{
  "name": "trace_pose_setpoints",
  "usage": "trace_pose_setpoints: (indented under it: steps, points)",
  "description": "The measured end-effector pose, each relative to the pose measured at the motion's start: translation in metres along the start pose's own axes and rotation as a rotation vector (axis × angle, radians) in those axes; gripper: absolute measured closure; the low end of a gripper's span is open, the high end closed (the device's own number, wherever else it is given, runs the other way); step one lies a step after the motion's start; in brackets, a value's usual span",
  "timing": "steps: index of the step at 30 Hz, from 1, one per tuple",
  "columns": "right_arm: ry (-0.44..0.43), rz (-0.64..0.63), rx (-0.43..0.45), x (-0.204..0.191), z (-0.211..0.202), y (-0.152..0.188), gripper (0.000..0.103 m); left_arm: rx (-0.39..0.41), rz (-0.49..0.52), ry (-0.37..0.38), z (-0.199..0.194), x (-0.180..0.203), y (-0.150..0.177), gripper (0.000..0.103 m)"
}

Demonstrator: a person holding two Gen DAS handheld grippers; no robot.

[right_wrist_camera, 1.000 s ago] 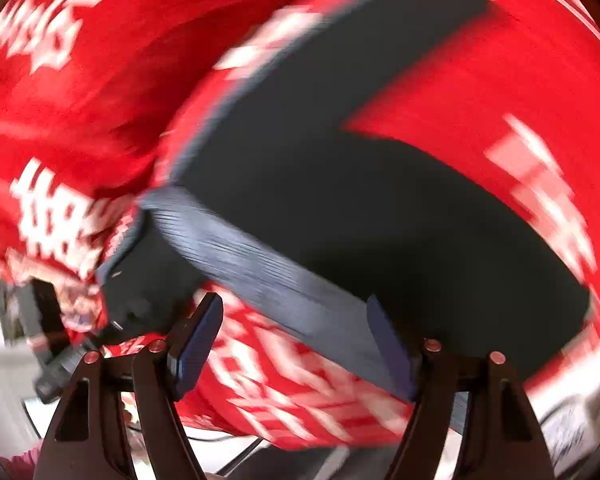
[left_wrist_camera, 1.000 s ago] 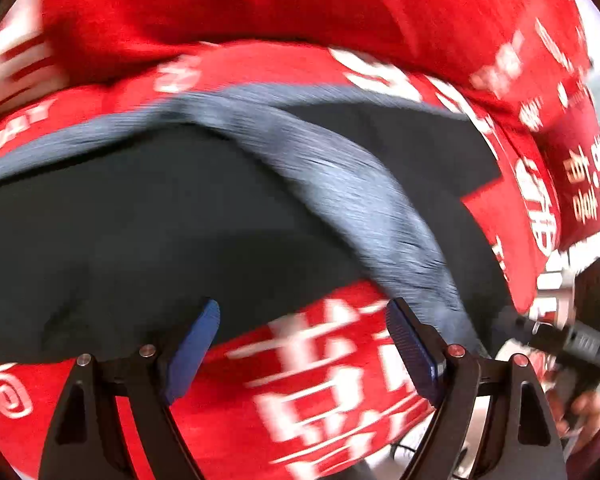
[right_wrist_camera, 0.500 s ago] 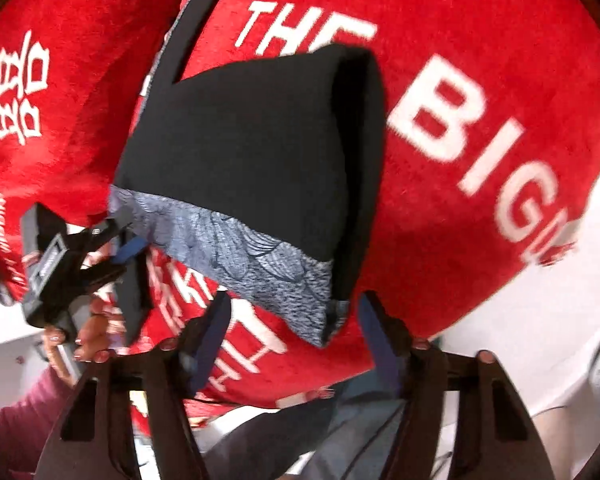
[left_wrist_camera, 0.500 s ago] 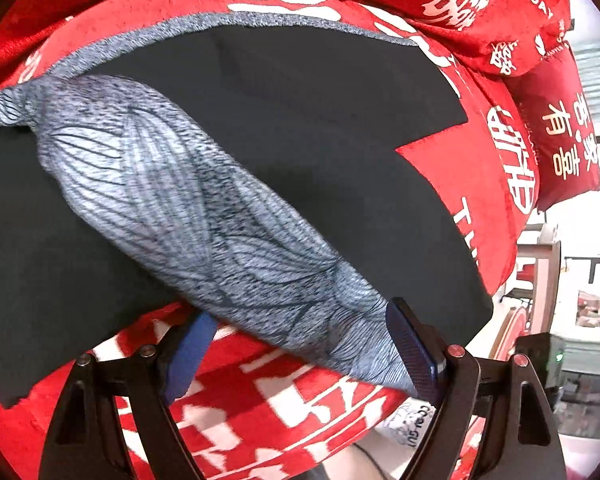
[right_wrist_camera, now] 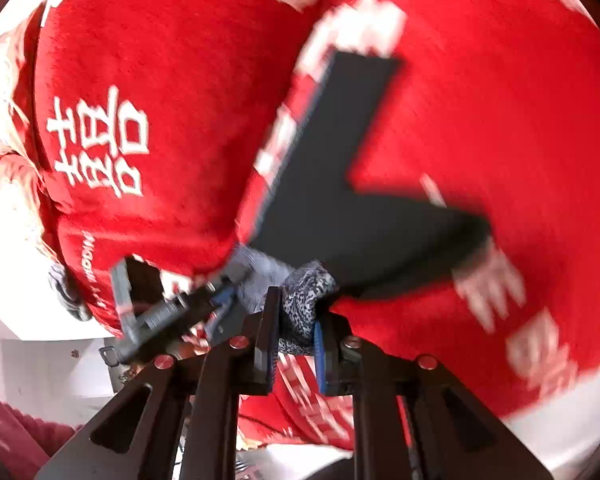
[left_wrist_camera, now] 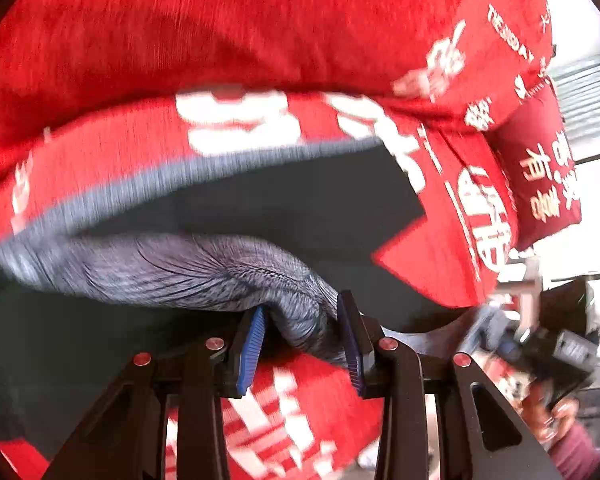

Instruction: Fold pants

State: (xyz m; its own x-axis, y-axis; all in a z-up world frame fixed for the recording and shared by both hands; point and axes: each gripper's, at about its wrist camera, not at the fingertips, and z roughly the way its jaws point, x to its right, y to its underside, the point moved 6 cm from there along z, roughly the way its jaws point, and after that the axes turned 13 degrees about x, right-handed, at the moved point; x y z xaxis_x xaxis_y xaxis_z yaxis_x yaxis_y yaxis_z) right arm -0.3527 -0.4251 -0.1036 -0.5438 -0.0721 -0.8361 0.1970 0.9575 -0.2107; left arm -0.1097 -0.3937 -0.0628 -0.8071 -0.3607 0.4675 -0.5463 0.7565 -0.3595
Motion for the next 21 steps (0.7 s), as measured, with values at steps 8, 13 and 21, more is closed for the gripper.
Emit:
trace_pose_setpoints:
  steps: [8, 13, 21]
  points:
    - [0.078, -0.080, -0.044, -0.022, 0.076, -0.129, 0.087, 0.133, 0.067, -0.174, -0.005, -0.023, -0.069, 0.027]
    - [0.242, -0.118, -0.098, -0.004, 0.122, -0.161, 0.075, 0.106, 0.088, -0.247, -0.005, -0.043, -0.063, 0.027]
    - [0.321, -0.285, 0.041, -0.018, 0.087, -0.162, 0.041, -0.015, 0.008, -0.418, 0.006, -0.090, 0.005, 0.027]
